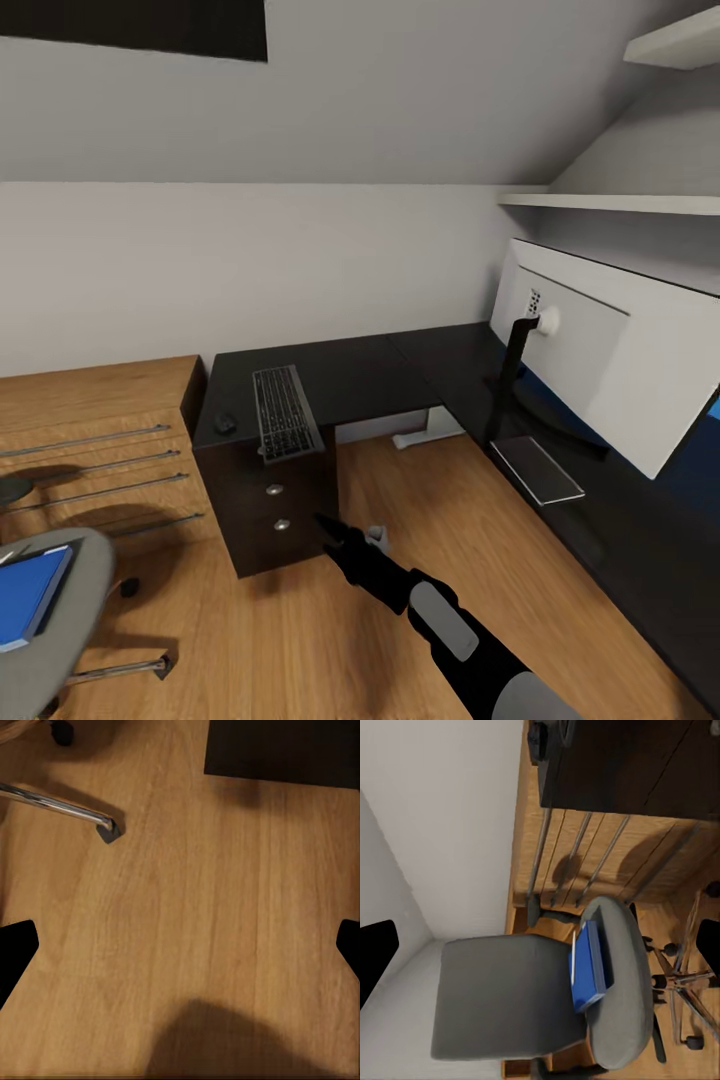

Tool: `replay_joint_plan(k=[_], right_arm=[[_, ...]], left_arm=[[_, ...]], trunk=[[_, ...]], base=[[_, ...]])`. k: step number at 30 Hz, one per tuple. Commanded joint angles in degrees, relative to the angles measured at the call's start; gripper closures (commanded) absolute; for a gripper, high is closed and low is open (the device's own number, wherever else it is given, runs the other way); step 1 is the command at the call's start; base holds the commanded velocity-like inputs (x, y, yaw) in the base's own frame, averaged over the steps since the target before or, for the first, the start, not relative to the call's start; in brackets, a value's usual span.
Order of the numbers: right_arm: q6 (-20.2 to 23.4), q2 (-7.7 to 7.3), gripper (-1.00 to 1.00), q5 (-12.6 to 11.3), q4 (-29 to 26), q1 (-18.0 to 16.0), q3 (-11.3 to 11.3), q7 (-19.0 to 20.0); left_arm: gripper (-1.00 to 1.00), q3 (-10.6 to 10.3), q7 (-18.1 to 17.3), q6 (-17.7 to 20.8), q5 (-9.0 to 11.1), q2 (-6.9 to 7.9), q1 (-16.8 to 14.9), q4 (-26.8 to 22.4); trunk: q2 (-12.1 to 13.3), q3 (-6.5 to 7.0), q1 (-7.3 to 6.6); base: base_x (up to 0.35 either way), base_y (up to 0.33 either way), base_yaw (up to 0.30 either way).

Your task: In the bedroom, organize the workspace by keeping the computer under the desk, ensuring the monitor is on the desk, placing the keyboard on the desk next to the monitor, placing the mouse on the desk next to the keyboard, moving the folder from the swivel chair onto the desk next to the mouse, stacking the notebook on top of the folder with the pen on top of the notebook, and positioning the swivel chair next to the desk.

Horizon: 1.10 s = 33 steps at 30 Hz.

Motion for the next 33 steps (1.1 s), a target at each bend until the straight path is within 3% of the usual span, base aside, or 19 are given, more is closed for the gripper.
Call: replay_joint_plan(k=[1,6,9,16,17,21,26,30,33], right_arm=[[-1.3,0.02,-1.00,0.3,0.3,-0.1,0.1,-1.6],[-5.7,0.11,-1.00,2.8,0.5,-0.1,0.2,-6.4],[-10.9,0.33,-1.00,7.6,0.8,-0.1,0.5,-12.4],[-20.0,0.93,-1.00,21.8,6.4,-0.1,2.0,-22.6],[-22.3,1.37,-1.00,26.1,9.1,-0.1,2.6,-24.8],[-25.7,2.62,-1.00,33.9,14.4,-0.1,3.2,-27.7],[-27.7,3.65,-1.00,41.8,20.9,-0.1,3.4,-29.8],[-29.3,3.65,-1.00,46.9,26.7,-0.1,3.4,-30.5],[-31.5,3.65,-1.00,48.2,29.6,0.1,3.4,-30.7]], left_arm=[[-1.00,-0.1,0.1,-0.2,0.6,0.05,0.0,-0.1],[-1.00,-0.1,0.1,-0.2,0.6,0.05,0.0,-0.1],[-1.00,-0.1,0.1,-0.2,0.6,0.05,0.0,-0.2],[-1.00,-0.2,0.2,-0.2,0.6,0.00,0.0,-0.2],[-1.00,-0.2,0.2,-0.1,0.6,-0.02,0.0,-0.2],[-1.00,-0.2,0.2,-0.1,0.6,-0.03,0.0,-0.1],[-1.00,-0.2,0.3,-0.1,0.6,-0.07,0.0,-0.1],[-1.00,0.0,0.3,-0.2,0.7,-0.11,0.0,-0.1],[-1.00,0.0,0.3,-0.2,0.7,-0.12,0.0,-0.1]], trunk=[[0.0,-0.04,-0.01],[0.0,-0.04,-0.01],[0.4,0.14,-0.23],[3.2,1.40,-1.77],[3.6,1.57,-1.99],[5.2,2.29,-2.86],[7.2,3.19,-3.96],[8.8,3.91,-4.84],[10.0,4.45,-5.50]], base=[[-0.055,-0.047,0.000],[-0.030,-0.026,0.000],[-0.012,-0.010,0.000],[-0.004,-0.004,0.000],[-0.001,-0.001,0.000],[0.000,0.000,0.000],[0.000,0.000,0.000],[0.000,0.000,0.000],[0.000,0.000,0.000]])
